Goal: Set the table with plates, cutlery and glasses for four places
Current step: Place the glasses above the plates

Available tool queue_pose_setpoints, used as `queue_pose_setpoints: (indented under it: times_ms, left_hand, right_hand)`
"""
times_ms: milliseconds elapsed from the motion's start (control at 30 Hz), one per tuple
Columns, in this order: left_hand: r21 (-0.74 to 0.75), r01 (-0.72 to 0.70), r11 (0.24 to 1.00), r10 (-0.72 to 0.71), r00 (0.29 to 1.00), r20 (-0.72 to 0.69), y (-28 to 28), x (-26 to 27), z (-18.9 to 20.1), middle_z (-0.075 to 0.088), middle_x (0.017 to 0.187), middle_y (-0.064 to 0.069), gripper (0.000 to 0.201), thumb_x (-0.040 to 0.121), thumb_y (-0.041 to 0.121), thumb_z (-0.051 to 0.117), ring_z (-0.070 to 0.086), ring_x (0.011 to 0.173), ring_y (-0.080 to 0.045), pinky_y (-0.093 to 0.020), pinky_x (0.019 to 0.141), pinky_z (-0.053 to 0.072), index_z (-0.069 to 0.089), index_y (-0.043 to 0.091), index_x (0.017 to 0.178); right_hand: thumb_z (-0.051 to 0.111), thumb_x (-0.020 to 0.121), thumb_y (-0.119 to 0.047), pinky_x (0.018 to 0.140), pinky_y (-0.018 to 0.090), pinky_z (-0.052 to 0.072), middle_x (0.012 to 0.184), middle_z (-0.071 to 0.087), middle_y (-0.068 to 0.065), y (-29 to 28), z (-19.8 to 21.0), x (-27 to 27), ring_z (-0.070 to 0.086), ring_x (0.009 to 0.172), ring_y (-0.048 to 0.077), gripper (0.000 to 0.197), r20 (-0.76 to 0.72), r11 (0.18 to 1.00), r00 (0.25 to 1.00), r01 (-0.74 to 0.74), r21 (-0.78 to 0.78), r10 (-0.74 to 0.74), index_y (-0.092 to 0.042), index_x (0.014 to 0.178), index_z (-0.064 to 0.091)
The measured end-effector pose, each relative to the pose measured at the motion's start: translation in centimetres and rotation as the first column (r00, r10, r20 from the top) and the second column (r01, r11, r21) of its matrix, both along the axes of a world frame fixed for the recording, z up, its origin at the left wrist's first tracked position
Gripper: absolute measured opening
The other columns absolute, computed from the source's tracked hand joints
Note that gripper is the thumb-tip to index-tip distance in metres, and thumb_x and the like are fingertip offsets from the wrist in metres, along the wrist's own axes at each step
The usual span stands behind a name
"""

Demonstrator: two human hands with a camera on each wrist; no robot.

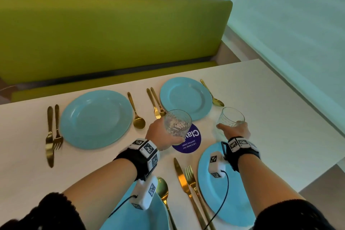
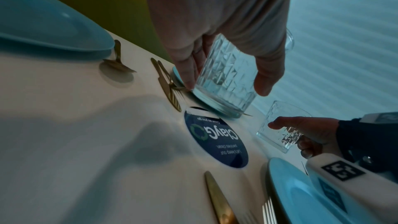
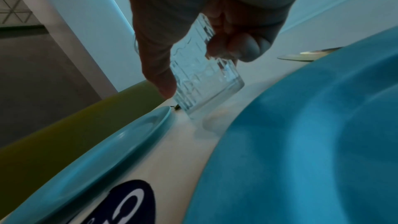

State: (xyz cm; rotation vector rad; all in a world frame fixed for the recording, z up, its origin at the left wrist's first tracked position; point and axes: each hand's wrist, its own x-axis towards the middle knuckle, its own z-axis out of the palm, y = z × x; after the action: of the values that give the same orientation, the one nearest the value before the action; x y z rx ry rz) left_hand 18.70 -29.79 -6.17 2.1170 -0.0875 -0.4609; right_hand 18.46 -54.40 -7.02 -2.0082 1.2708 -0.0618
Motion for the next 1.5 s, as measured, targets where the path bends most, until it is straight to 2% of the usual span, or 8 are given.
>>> queue_pose_setpoints:
  times_ms: [167, 533, 933, 1067, 1133, 1200, 1267, 1500]
  left_hand:
    - [0.011, 0.006, 1.0, -0.006, 0.999, -0.047, -1.4, 0.3, -1.5, 0.063, 0.122, 0.004, 0.085, 0.053, 0.035, 0.087, 0.06, 0.112, -0.016, -0.032, 0.091, 0.054, 0.051, 0.021, 0.128]
    - [0.058, 0.087, 0.995, -0.085, 0.996, -0.03, -3.5, -0.2, -2.6, 0.062, 0.122, 0.004, 0.076, 0.058, 0.032, 0.086, 0.057, 0.115, -0.014, -0.016, 0.084, 0.038, 0.052, 0.019, 0.125]
    - [0.09, 0.139, 0.986, -0.136, 0.99, -0.03, -5.6, -0.2, -3.9, 0.065, 0.119, 0.001, 0.076, 0.055, 0.032, 0.086, 0.059, 0.113, -0.017, -0.024, 0.094, 0.047, 0.055, 0.016, 0.122]
    - [0.067, 0.114, 0.991, -0.11, 0.992, -0.064, -5.6, -0.4, -4.3, 0.059, 0.128, -0.002, 0.084, 0.057, 0.026, 0.087, 0.055, 0.12, -0.018, -0.019, 0.091, 0.04, 0.048, 0.012, 0.13]
    - [0.053, 0.112, 0.992, -0.107, 0.99, -0.087, -5.3, -0.7, -4.2, 0.053, 0.134, -0.002, 0.095, 0.056, 0.027, 0.088, 0.05, 0.124, -0.018, -0.019, 0.096, 0.038, 0.04, 0.011, 0.136]
    - [0.058, 0.098, 0.994, -0.091, 0.99, -0.109, -4.8, -1.1, -3.9, 0.044, 0.144, -0.004, 0.114, 0.05, 0.034, 0.091, 0.042, 0.133, -0.02, -0.031, 0.109, 0.037, 0.029, 0.012, 0.144]
    - [0.083, 0.083, 0.993, -0.071, 0.988, -0.138, -4.0, -1.5, -3.2, 0.032, 0.152, -0.007, 0.123, 0.051, 0.037, 0.09, 0.032, 0.14, -0.024, -0.041, 0.113, 0.034, 0.018, 0.011, 0.148]
    - [0.101, -0.057, 0.993, 0.069, 0.991, -0.115, 1.6, -3.6, -1.8, 0.03, 0.152, -0.011, 0.114, 0.062, 0.031, 0.086, 0.033, 0.139, -0.025, -0.035, 0.112, 0.033, 0.014, 0.009, 0.149]
  right_hand:
    - [0.083, 0.065, -0.03, 0.099, 0.039, 0.046, 0.128, 0.054, 0.016, -0.5, -1.0, 0.1, 0.053, 0.119, 0.034, 0.081, 0.041, 1.0, 0.999, 0.022, 0.009, -0.022, -0.011, 0.131, 0.041]
    - [0.083, 0.066, -0.033, 0.096, 0.036, 0.044, 0.13, 0.054, 0.013, -1.4, -1.8, -0.7, 0.053, 0.119, 0.032, 0.085, 0.07, 0.998, 0.997, 0.019, 0.057, -0.023, -0.017, 0.136, 0.036]
    - [0.085, 0.066, -0.027, 0.104, 0.041, 0.039, 0.138, 0.048, 0.017, -2.3, -1.4, -2.0, 0.043, 0.131, 0.034, 0.116, 0.061, 0.996, 0.997, -0.061, 0.072, 0.056, -0.016, 0.151, 0.006]
    - [0.084, 0.067, -0.029, 0.106, 0.04, 0.038, 0.139, 0.049, 0.013, -2.7, -1.3, -2.7, 0.042, 0.132, 0.03, 0.116, 0.061, 0.996, 0.996, -0.071, 0.057, 0.068, -0.017, 0.151, 0.004]
    - [0.084, 0.067, -0.03, 0.105, 0.04, 0.038, 0.14, 0.048, 0.012, -2.6, -1.2, -3.2, 0.042, 0.132, 0.03, 0.117, 0.059, 0.996, 0.996, -0.069, 0.048, 0.066, -0.018, 0.151, 0.004]
    - [0.084, 0.066, -0.03, 0.105, 0.04, 0.039, 0.141, 0.048, 0.012, -2.5, -0.9, -3.8, 0.043, 0.132, 0.029, 0.117, 0.058, 0.997, 0.996, -0.062, 0.037, 0.06, -0.019, 0.151, 0.004]
    - [0.084, 0.067, -0.028, 0.105, 0.04, 0.04, 0.141, 0.048, 0.011, -2.2, -0.6, -4.3, 0.044, 0.131, 0.029, 0.116, 0.057, 0.998, 0.996, -0.063, 0.025, 0.062, -0.02, 0.151, 0.005]
    - [0.084, 0.066, -0.025, 0.099, 0.045, 0.047, 0.138, 0.049, 0.016, 1.4, 1.9, -7.2, 0.05, 0.124, 0.033, 0.114, 0.04, 0.997, 0.996, -0.075, -0.012, 0.076, -0.022, 0.15, 0.007]
